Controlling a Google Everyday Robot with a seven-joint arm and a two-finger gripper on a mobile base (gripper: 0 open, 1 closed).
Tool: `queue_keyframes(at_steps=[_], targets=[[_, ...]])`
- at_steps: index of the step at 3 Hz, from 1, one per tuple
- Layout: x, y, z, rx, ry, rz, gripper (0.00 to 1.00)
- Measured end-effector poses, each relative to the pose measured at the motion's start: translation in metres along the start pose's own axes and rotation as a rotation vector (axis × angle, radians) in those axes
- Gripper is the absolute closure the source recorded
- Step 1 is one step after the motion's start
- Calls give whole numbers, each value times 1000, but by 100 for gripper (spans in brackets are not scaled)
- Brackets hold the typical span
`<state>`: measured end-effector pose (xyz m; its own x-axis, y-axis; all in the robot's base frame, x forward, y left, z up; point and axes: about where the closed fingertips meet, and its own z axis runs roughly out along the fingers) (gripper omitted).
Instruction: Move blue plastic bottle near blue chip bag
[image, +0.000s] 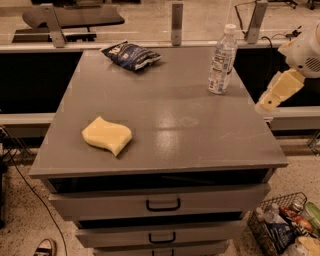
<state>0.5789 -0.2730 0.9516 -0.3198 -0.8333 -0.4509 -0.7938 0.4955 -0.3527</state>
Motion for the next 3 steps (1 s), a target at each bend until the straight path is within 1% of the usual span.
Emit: queue_keyframes(at_steps=[1, 2, 3], targets=[[-6, -41, 36, 62, -103, 57, 0], [-24, -69, 66, 82, -245, 113, 0], [-42, -85, 92, 92, -378, 143, 0]])
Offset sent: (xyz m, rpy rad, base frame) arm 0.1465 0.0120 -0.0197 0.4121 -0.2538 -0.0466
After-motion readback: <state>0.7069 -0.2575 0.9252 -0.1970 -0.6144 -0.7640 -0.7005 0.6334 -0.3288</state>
